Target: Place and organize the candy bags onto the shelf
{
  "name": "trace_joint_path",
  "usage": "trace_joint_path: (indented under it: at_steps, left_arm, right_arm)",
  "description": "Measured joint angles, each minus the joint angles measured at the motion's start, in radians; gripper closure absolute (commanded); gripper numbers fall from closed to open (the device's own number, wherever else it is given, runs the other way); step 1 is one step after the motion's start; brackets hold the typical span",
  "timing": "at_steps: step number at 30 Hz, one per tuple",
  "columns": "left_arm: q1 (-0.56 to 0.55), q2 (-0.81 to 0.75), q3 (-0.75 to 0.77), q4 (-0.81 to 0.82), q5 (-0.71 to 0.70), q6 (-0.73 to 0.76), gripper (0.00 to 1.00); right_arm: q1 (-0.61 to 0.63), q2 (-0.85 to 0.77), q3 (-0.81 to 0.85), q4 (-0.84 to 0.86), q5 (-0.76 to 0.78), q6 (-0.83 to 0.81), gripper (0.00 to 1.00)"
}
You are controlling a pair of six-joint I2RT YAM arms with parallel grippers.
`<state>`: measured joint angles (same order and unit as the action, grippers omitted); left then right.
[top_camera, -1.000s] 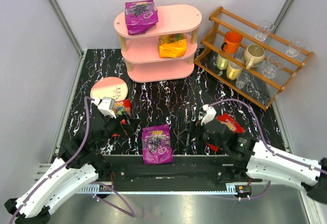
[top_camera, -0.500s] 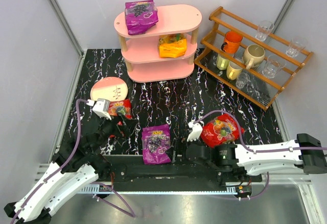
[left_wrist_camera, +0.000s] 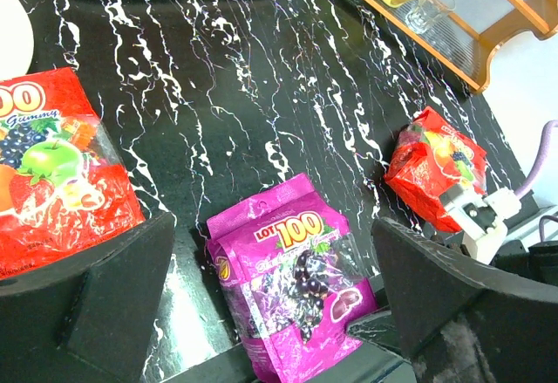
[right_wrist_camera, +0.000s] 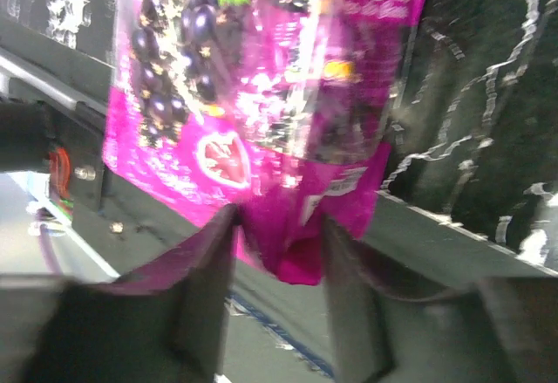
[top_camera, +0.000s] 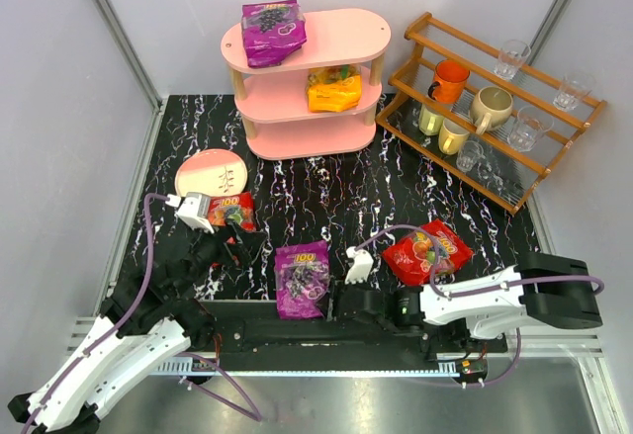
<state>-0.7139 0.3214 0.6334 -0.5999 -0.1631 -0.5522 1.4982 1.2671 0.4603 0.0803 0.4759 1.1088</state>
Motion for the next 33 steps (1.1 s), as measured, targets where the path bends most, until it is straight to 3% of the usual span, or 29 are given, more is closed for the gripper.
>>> trace_joint_path:
  at_steps: [2, 3, 7, 12, 19, 25, 33]
  left_arm:
    - [0.000, 0.004, 0.000, 0.001, 0.000, 0.000, 0.01]
    - [0.000, 0.004, 0.000, 0.001, 0.000, 0.000, 0.01]
    - [0.000, 0.005, 0.000, 0.000, 0.000, 0.000, 0.01]
    - [0.000, 0.005, 0.000, 0.000, 0.000, 0.001, 0.01]
    - [0.000, 0.010, 0.000, 0.001, -0.001, 0.001, 0.01]
    - [0.000, 0.035, 0.000, 0.010, -0.001, 0.001, 0.01]
    - [0.000, 0.044, -0.002, 0.021, -0.001, 0.001, 0.01]
  right_arm:
    - [0.000, 0.014, -0.001, 0.035, -0.018, -0.005, 0.95]
    - [0.000, 0.010, 0.000, 0.051, -0.021, -0.006, 1.00]
    - [0.000, -0.043, 0.027, -0.008, -0.005, -0.065, 1.00]
    - [-0.034, -0.208, 0.158, -0.208, 0.078, -0.289, 1.00]
    - [-0.463, -0.358, 0.420, -0.312, -0.012, -0.615, 1.00]
    - [-0.813, -0.140, 0.828, -0.346, -0.316, -0.812, 1.00]
    - [-0.987, 0.183, 1.334, -0.371, -0.651, -0.916, 1.00]
